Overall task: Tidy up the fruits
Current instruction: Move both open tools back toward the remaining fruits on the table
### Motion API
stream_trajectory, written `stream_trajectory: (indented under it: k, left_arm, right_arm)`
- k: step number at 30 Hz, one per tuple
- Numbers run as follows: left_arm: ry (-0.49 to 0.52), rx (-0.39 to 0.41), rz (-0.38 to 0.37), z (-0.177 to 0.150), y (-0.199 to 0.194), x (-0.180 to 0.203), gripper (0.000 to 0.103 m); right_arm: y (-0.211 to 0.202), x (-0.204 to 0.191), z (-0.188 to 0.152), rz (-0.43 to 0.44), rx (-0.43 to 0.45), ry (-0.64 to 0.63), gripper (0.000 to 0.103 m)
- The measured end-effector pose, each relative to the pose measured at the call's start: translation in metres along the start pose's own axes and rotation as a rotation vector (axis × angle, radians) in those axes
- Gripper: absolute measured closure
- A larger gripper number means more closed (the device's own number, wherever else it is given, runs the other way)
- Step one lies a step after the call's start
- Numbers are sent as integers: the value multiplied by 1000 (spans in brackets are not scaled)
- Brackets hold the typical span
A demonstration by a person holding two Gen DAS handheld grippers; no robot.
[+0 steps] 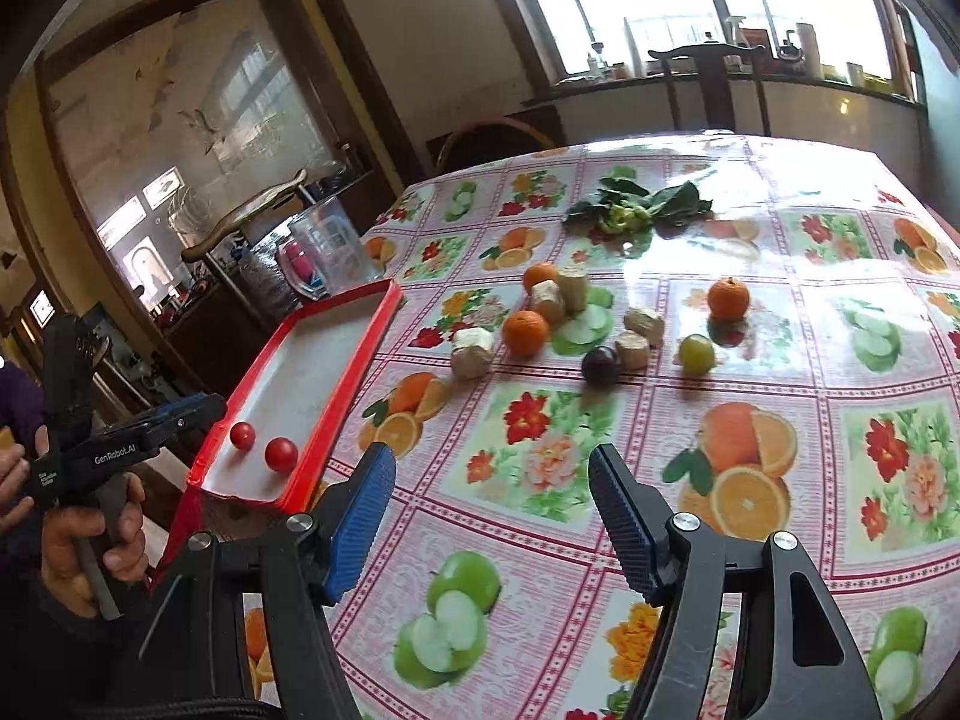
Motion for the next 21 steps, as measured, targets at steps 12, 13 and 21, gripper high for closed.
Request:
stream_trajectory:
  k: [12, 13, 21]
  left_arm:
    - [99, -22, -115, 23, 35, 80, 27]
    - [106, -25, -122, 24, 37, 83, 27]
    - [134, -59, -119, 26, 59, 93, 27]
  right_arm:
    - [-15, 45, 8, -96, 28, 8, 34]
    - [-15, 48, 8, -100, 29, 8, 34]
    - [-11, 69, 11, -139, 30, 27, 34]
Point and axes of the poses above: each gripper's, at about its wrist camera, not at the fingertips, and y roughly the way its jaws point, x to its right, z to its top, the point moved 9 cm from there along y, roughly the way its jaws point, and after that the axes turned 9 degrees about y, right-handed, at the moved point
